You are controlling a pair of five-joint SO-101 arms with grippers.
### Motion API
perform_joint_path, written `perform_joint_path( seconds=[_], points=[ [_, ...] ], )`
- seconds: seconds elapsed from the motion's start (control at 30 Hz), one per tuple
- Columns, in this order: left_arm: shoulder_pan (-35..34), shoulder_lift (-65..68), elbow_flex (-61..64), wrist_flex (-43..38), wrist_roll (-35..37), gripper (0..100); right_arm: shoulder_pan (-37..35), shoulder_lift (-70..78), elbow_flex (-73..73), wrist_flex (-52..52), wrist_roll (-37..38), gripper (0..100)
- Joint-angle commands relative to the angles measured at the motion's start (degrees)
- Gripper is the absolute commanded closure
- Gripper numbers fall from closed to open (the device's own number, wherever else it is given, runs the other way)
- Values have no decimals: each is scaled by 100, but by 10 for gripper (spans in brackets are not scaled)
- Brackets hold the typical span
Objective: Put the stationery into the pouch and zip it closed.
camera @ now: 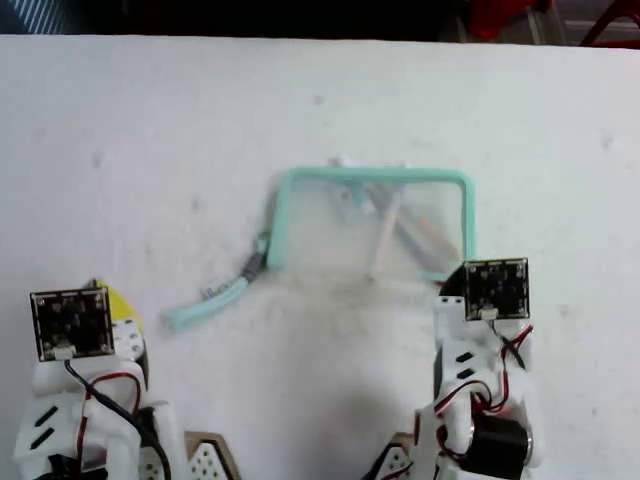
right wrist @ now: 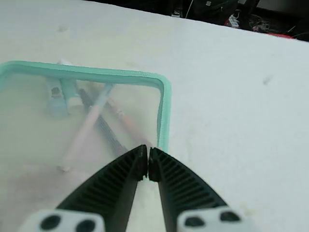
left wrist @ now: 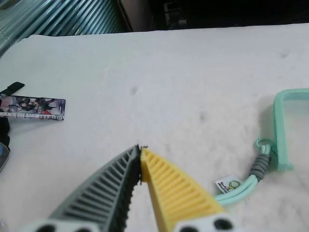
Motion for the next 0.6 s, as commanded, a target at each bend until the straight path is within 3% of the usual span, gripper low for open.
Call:
perform_joint_path(
  seconds=[0.0,0.13,0.27,0.43,0.57],
  points=[
    [-66,-4,-229,-220,-9,971,92,57,-158,-277,378,977],
    [-31,-4,-220,-334,-809,889,92,57,-158,-251,413,977],
    [40,-4,176,-1029,-914,812,92,57,-167,-277,413,977],
    [48,13,1029,-2462,-756,865,66,57,-176,-391,431,977],
    [57,13,1064,-2119,-668,872,57,57,-176,-391,431,977]
  ],
)
